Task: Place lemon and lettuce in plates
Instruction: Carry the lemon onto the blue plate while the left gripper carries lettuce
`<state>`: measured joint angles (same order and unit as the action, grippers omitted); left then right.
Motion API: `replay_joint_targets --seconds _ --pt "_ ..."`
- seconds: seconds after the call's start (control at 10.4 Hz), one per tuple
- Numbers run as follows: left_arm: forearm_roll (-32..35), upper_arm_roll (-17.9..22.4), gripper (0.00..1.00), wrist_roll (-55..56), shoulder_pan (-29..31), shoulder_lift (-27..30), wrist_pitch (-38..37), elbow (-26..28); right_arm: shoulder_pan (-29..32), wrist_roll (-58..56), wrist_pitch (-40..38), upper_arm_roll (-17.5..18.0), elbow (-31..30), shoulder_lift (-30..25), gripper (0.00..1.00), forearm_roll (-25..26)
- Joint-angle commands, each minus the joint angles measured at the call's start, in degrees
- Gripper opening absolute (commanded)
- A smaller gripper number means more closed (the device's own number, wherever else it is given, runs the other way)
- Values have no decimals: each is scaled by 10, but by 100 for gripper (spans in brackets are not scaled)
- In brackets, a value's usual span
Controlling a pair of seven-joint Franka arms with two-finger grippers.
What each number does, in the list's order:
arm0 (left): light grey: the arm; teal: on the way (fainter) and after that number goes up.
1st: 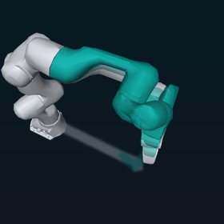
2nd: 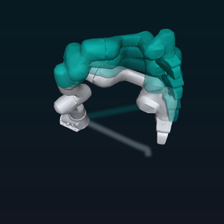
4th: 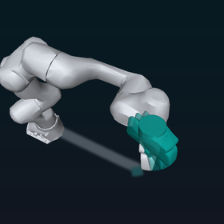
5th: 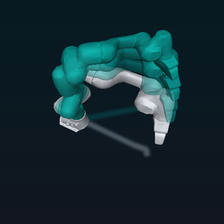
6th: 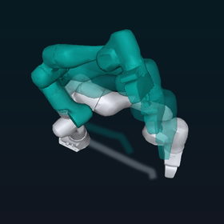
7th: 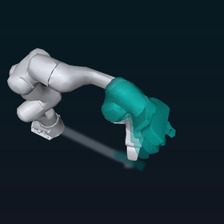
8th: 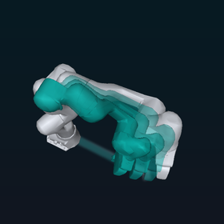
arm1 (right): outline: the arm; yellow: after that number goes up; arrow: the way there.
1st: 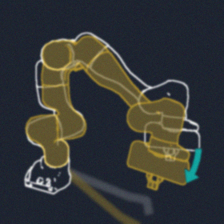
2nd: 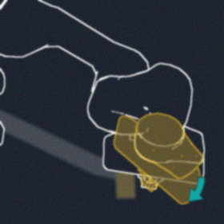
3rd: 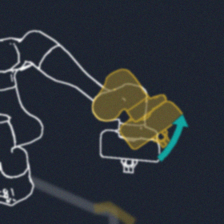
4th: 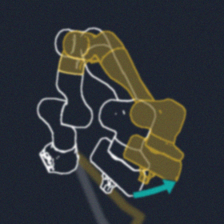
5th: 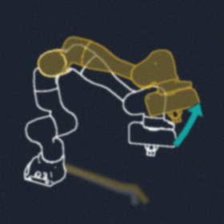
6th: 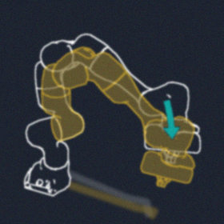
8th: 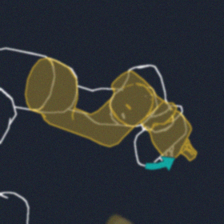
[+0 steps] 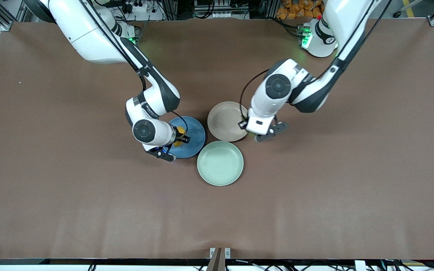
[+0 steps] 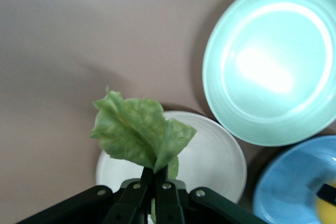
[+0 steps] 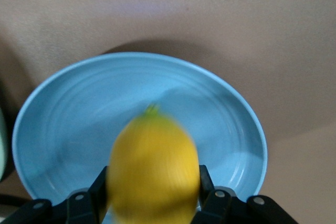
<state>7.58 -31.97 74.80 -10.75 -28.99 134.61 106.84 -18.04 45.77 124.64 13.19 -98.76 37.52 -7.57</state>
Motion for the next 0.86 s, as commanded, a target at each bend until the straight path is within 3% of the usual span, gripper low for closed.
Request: replay_joint_targets --seconds 0.0,0.1,0.19,0.29,0.48,0.57,0.77 --pt "19 4 0 67 -36 -38 29 -23 -1 5 -16 2 24 -2 100 -8" --pt "19 4 0 85 -42 -45 29 -27 -2 5 -47 2 53 -4 100 -3" --pt "20 6 22 91 -55 -52 29 -27 4 2 -117 -2 97 -5 100 0" --pt "19 23 25 92 -77 -55 29 -27 13 -2 -162 -4 130 -6 100 11" --pt "20 75 100 123 -136 -55 29 -33 36 -37 -200 -3 150 -42 100 82" --pt "20 102 100 124 -160 -51 28 -39 55 -76 -200 -3 150 -56 100 91" --pt "24 124 100 113 -155 -25 -10 -71 107 -186 -210 -3 149 -113 100 90"
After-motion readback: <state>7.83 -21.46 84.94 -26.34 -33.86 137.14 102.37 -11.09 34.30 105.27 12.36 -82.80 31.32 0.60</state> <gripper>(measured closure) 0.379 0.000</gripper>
